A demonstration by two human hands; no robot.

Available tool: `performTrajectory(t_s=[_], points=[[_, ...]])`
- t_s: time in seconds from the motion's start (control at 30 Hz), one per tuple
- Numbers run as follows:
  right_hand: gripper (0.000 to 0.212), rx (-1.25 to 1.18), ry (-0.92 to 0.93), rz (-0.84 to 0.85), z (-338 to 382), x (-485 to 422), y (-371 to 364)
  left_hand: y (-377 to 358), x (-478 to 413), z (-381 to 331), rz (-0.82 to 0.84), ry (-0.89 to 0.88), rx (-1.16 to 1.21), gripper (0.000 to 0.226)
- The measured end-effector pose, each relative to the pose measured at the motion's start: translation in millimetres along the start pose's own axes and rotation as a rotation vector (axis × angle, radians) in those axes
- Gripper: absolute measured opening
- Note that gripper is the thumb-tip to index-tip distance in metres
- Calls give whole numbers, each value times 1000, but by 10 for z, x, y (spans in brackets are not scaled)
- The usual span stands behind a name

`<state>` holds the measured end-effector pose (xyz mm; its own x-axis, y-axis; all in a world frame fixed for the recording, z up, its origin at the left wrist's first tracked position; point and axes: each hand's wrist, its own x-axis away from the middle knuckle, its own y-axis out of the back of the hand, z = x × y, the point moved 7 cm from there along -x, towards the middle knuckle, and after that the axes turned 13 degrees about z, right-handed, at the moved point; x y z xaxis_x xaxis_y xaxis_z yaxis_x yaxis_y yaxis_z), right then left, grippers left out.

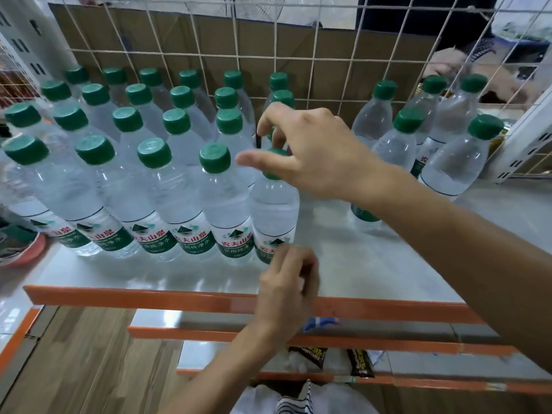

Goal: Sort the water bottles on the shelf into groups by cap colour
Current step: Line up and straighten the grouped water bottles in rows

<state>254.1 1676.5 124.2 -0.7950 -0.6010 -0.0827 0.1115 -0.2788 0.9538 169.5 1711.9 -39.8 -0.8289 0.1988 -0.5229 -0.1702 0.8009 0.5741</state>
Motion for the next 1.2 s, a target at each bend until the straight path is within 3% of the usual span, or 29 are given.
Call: performTrajectory(t_s=[0.1, 0.27, 0.37, 0.47, 0.57, 0.63, 0.73, 0.9, 1.0, 1.2], points=[[45, -58, -56, 2, -323, 64, 252, -223, -232, -165, 68, -11, 80, 15], [24, 118, -187, -63, -1032, 37, 757, -492, -728, -69, 59, 189, 116, 39], [39, 259, -296, 128, -1389, -108, 769, -579, -993, -19, 25, 210, 120, 48], [53, 342, -295, 242, -1576, -291, 691, -719, -1138, 153, 70, 375, 205, 51], [50, 448, -350, 238, -1721, -422, 718, -817, -1163, 336, 98, 534, 185, 53], [48, 479, -386, 328, -1791, -452, 680, -841, -1151, 406, 86, 582, 177, 50], [31, 339, -309, 440, -1846, -545, 557, -849, -1140, 461, 67, 618, 169, 45], [28, 212, -134, 388, -1692, -731, 520, -870, -1174, 537, 83, 643, 162, 47], [33, 182, -63, 357, -1591, -841, 484, -915, -1186, 613, 101, 673, 165, 60], [22, 180, 42, 375, -1421, -1078, 411, -907, -1289, 793, 26, 621, 220, 85]])
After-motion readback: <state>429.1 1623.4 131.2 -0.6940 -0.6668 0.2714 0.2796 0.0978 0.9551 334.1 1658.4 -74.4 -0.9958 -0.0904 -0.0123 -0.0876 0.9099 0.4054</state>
